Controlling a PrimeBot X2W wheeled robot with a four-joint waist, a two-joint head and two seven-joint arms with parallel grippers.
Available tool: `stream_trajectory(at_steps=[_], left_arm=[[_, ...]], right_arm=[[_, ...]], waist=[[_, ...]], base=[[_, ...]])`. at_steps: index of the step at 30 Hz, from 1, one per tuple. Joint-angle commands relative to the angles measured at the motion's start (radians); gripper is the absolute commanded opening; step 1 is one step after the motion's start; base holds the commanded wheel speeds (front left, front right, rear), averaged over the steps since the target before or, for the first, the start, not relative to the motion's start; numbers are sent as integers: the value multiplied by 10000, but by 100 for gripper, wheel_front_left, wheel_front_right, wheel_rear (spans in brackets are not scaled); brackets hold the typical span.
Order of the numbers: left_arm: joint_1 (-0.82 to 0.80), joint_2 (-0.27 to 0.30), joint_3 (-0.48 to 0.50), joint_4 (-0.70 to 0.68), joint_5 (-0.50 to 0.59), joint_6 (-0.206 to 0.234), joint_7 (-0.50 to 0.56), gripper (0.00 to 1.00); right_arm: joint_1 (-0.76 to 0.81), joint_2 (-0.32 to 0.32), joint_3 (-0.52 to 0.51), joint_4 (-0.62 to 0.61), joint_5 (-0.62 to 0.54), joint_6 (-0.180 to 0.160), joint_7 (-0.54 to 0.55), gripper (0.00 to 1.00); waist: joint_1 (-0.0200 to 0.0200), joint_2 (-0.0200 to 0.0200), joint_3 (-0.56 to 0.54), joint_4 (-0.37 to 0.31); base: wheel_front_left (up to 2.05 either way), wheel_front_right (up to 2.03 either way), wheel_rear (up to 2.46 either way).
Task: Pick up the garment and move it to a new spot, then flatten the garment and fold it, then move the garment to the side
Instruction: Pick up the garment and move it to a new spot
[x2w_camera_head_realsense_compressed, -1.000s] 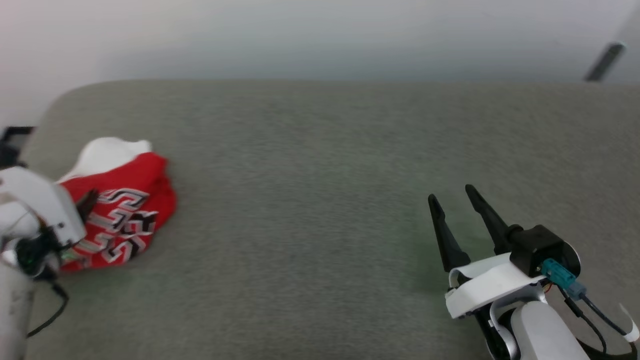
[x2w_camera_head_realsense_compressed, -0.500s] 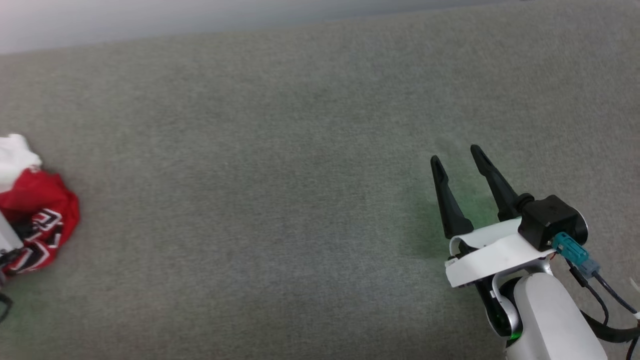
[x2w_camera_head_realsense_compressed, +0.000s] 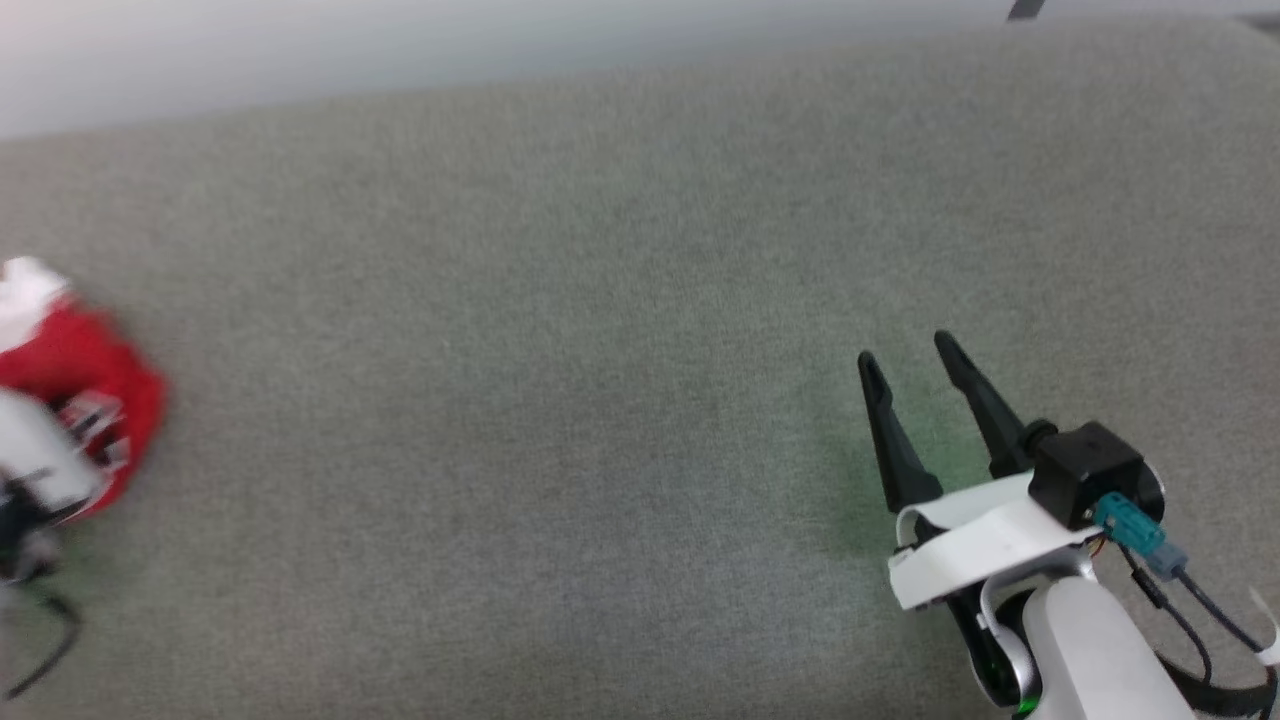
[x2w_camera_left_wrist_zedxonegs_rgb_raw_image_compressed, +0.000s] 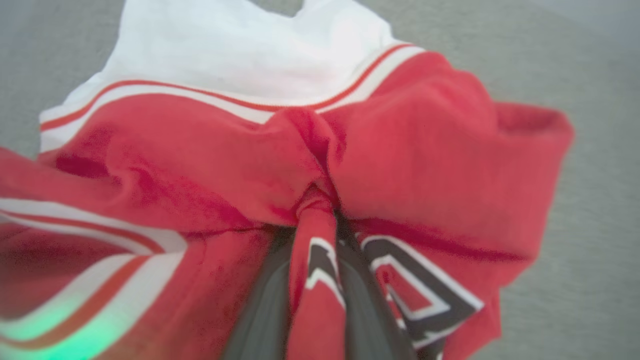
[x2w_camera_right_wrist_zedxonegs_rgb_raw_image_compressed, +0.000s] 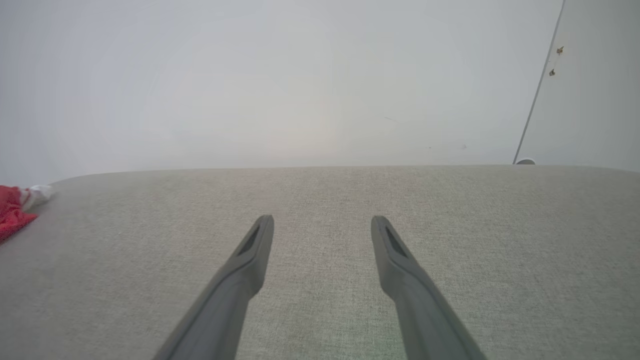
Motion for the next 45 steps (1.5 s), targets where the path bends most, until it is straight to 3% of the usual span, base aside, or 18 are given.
stream_trajectory(at_steps=[1, 10, 19, 22, 28, 32, 40, 45], left_arm=[[13, -391, -94, -243, -24, -57, -172, 0], [-134, -310, -1491, -3072, -134, -25, -1548, 0], [-376, -421, -3839, -6831, -569, -25, -796, 0], [-498, -959, -4657, -7531, -915, -25, -309, 0], [-1638, -2189, -6282, -7108, -1027, -28, -113, 0], [-2236, -2558, -7071, -6672, -1291, -27, -702, 0], [-2111, -1908, -8860, -5554, -1827, -24, -1253, 0], [-1993, -1530, -9543, -4888, -1944, -24, -856, 0]], right_arm=[[166, 14, 31, 42, 73, -6, -10, 100], [664, 10, -168, 20, 250, -8, -10, 100], [875, 12, -368, -245, 659, -6, -10, 100], [930, 9, -618, -337, 870, -6, -10, 100], [943, 13, -603, -423, 1240, -6, -10, 100], [822, 21, -619, -507, 1523, -6, -8, 100], [1127, 17, -832, -549, 2035, -6, -10, 100], [1278, 18, -969, -561, 2188, -6, -8, 100]], waist=[[0, 0, -643, 301], [0, 0, -1340, 123], [0, 0, -1177, -1014], [0, 0, -1055, -1413], [0, 0, -749, -2355], [0, 0, -517, -3078], [0, 0, -257, -4004], [0, 0, -225, -4150]], base=[[0, 0, 0], [0, 0, 0], [0, 0, 0], [0, 0, 0], [0, 0, 0], [0, 0, 0], [0, 0, 0], [0, 0, 0]])
